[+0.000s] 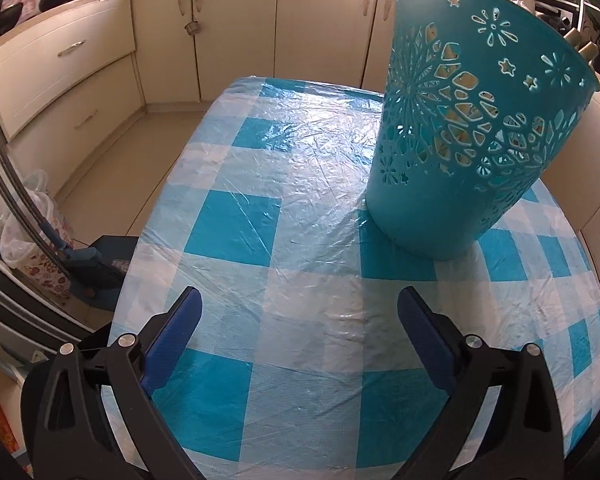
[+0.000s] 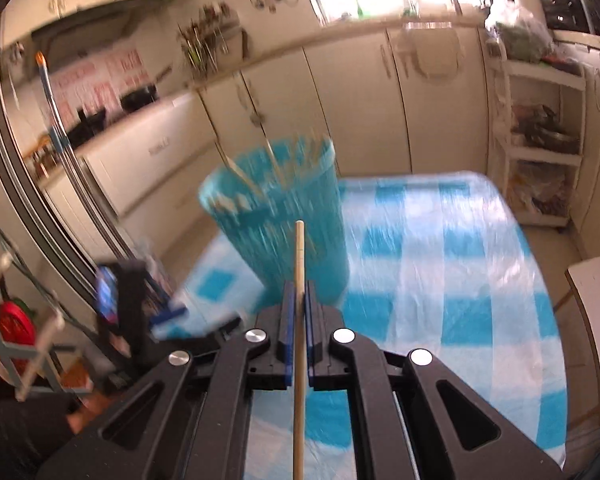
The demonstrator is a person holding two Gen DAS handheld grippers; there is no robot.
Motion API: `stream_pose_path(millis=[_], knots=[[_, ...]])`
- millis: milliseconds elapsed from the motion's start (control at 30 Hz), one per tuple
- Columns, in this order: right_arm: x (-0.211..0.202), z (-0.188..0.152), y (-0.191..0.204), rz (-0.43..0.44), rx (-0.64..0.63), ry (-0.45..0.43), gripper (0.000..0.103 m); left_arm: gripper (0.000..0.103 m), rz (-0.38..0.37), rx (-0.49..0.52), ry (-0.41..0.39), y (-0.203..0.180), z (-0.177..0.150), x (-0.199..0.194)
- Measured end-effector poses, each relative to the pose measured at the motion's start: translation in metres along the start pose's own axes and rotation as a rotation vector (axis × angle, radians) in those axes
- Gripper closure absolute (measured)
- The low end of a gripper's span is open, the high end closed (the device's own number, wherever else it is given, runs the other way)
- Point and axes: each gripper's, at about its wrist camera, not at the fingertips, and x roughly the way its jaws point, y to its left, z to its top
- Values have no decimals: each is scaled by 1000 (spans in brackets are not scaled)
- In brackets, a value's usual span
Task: Organize utensils
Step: 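Lift the chopstick over the teal basket and open the right gripper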
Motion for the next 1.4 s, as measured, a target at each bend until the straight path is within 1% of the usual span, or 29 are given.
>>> stream_pose_path(millis=[100,200,267,367,500,633,767,967,1300,1367,1400], knots=[[-10,31,13,47,-2,-119,98,9,2,2,3,-1,0,1],[-7,63,22,80,9,-234,98,8,5,6,5,-2,0,2],[-2,81,28,80,15,-313,97,8,6,7,6,-3,1,2],[13,102,33,66,28,-399,97,8,3,3,8,-2,1,3],[35,113,33,32,48,-449,97,8,-10,-8,10,0,1,4],[56,112,31,-10,38,-453,97,8,-21,-10,13,2,1,5],[72,108,22,-37,46,-421,97,8,-28,-7,17,2,2,7],[91,90,15,-73,43,-365,97,8,-34,-11,20,2,2,7],[89,58,20,-72,-15,-275,97,8,-28,-15,24,2,1,7],[84,51,19,-73,-18,-254,96,8,-27,-16,24,2,2,7],[80,48,18,-73,-15,-248,94,8,-27,-17,23,2,2,7]])
